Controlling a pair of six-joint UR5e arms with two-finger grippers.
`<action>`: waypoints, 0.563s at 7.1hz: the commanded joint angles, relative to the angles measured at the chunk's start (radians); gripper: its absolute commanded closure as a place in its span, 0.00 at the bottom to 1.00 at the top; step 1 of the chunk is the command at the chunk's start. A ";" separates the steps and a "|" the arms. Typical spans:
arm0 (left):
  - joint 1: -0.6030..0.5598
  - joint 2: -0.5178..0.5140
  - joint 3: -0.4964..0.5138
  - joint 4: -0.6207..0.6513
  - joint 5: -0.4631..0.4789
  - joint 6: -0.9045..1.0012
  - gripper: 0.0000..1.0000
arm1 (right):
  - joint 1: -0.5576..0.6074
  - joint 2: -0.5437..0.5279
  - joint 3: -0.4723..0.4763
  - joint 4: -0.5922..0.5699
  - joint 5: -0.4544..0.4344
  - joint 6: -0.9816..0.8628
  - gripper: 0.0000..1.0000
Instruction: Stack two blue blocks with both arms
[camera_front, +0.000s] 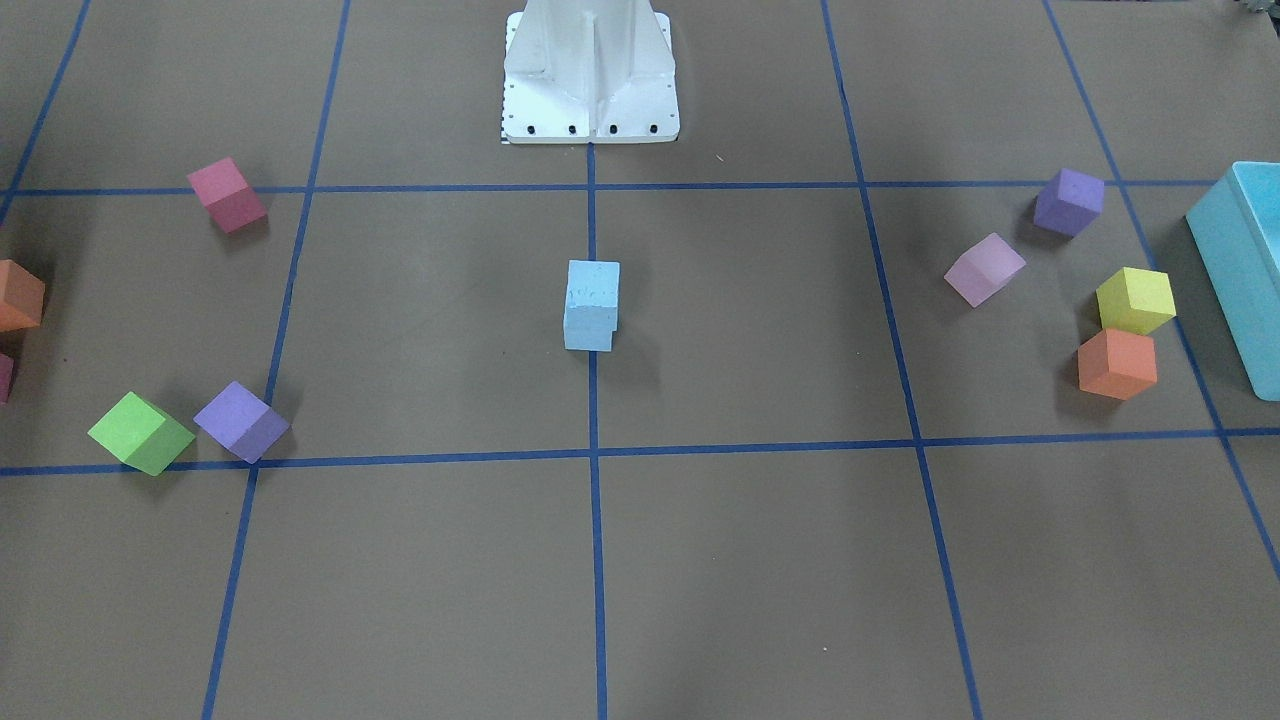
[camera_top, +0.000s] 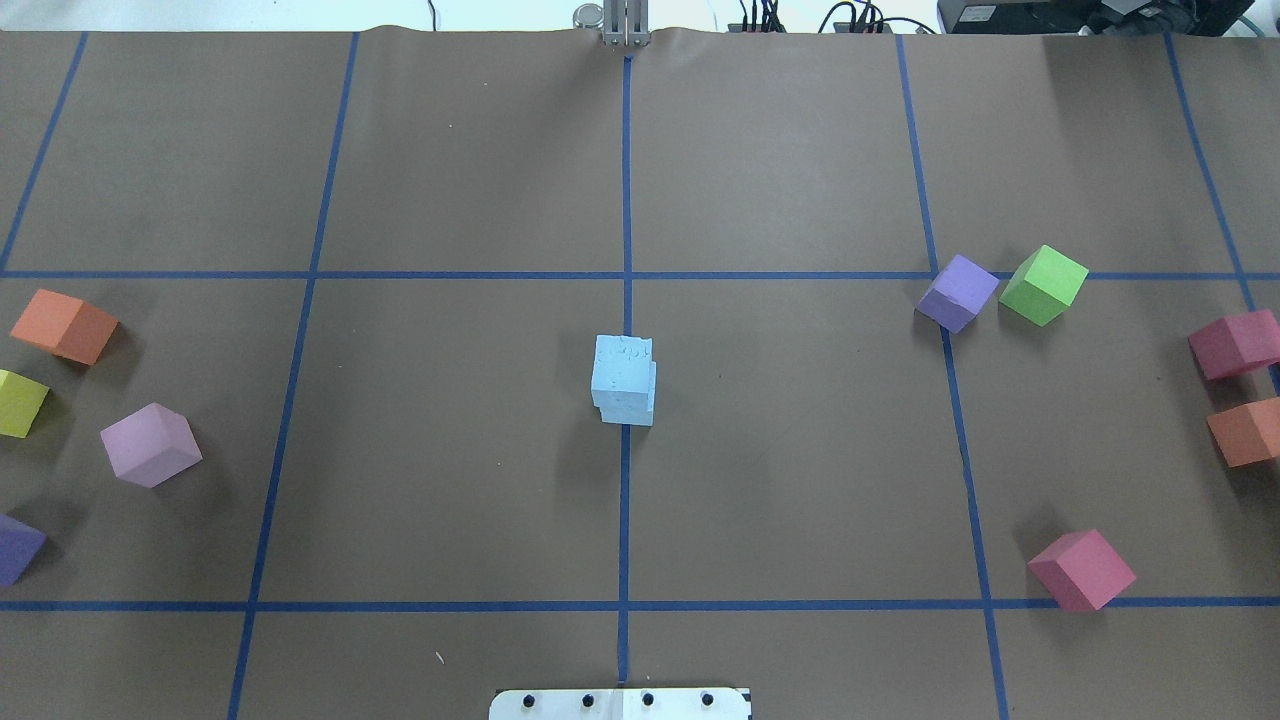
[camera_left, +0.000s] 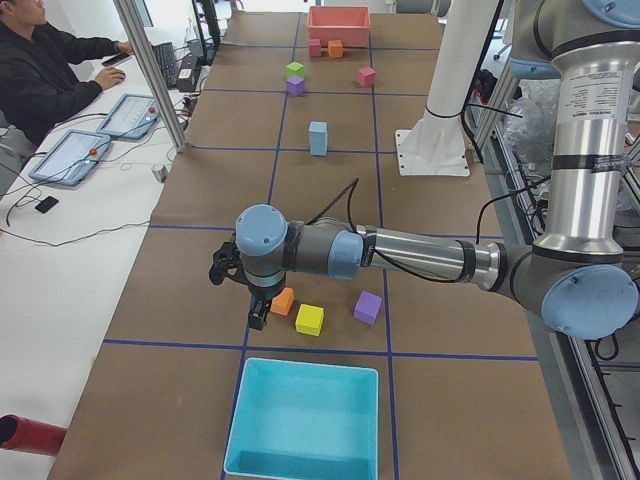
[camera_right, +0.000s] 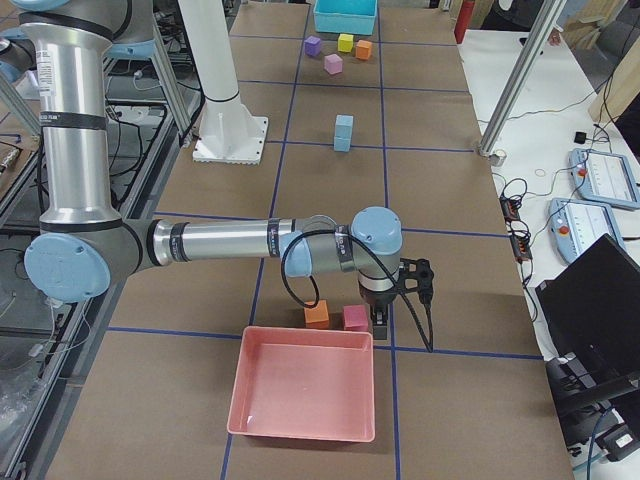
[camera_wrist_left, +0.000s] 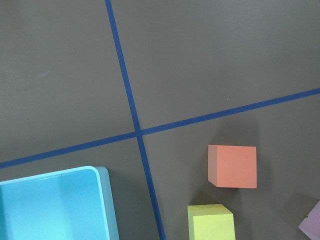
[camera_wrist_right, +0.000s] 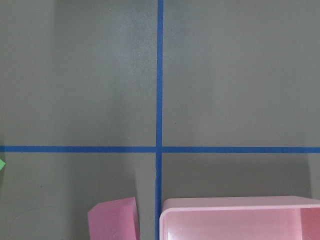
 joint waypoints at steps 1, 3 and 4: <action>0.000 0.009 -0.006 -0.001 -0.001 -0.002 0.00 | 0.000 -0.006 0.000 0.000 0.000 0.000 0.00; 0.000 0.014 -0.006 -0.001 -0.001 -0.003 0.00 | 0.000 -0.007 -0.001 0.000 0.000 0.000 0.00; 0.000 0.014 -0.006 -0.001 -0.001 -0.003 0.00 | 0.000 -0.007 0.000 0.000 0.000 0.000 0.00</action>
